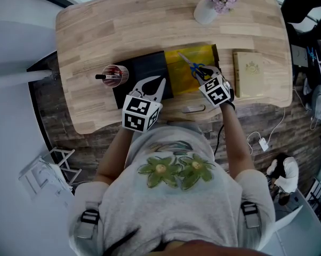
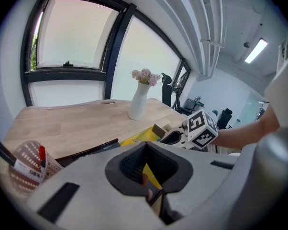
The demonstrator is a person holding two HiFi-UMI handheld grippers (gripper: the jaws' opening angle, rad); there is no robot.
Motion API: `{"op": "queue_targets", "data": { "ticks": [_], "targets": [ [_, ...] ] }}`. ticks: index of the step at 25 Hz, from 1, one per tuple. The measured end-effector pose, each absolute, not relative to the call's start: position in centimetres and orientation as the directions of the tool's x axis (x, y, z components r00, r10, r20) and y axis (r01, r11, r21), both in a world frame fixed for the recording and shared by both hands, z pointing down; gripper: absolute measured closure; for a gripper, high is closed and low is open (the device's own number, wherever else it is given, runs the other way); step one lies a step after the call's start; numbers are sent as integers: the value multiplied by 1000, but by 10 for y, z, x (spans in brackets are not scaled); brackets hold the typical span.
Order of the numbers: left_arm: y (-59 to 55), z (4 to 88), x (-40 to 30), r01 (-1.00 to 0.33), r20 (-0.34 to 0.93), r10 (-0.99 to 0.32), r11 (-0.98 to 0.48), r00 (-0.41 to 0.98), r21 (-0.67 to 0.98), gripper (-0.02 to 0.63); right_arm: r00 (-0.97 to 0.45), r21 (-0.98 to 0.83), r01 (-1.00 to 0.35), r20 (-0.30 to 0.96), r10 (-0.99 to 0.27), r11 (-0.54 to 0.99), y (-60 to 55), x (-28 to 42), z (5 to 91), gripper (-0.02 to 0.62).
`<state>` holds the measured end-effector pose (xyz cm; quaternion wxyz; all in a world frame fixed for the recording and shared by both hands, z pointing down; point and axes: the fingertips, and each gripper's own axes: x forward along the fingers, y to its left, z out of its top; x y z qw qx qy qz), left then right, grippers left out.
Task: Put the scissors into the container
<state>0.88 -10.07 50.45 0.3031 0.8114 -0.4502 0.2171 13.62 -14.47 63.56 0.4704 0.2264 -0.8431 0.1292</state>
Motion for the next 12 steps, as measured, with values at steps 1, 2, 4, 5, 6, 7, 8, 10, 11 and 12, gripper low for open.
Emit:
{"op": "queue_targets", "data": {
  "ticks": [1,2,4,5,6,7,8,10,11,12],
  "targets": [
    [-100,505,9,-863,626,-599,-410,500,297,600,-453,-3,-499,854,-258,866,-145,136,636,508],
    [-100,505,9,-863,626,-599,-408,499,298,600,-451,-2,-494,855,-255,869,-146,136,637,508],
    [-100,505,8,-864,627,-600,-405,498,299,600,-450,0,-483,858,-248,876,-147,134,638,508],
    [-100,505,8,-865,627,-600,-403,497,299,600,-450,-1,-479,859,-245,878,-147,134,638,508],
    [-100,505,8,-865,626,-601,-402,496,299,600,-448,-2,-477,861,-241,879,-147,134,638,508],
    [-100,505,8,-866,626,-602,-400,495,299,600,-446,-4,-477,863,-238,879,-148,134,639,508],
    [-100,505,8,-867,627,-603,-399,494,299,600,-446,-5,-474,864,-235,880,-148,133,639,508],
    [-100,506,7,-868,627,-604,-396,492,299,600,-448,-6,-465,864,-230,885,-149,132,640,508],
    [-100,506,7,-869,628,-604,-394,491,300,600,-450,-7,-460,864,-227,888,-149,131,641,508],
    [-99,507,8,-869,628,-604,-393,491,301,600,-450,-8,-456,864,-224,890,-149,131,641,509]
  ]
}}
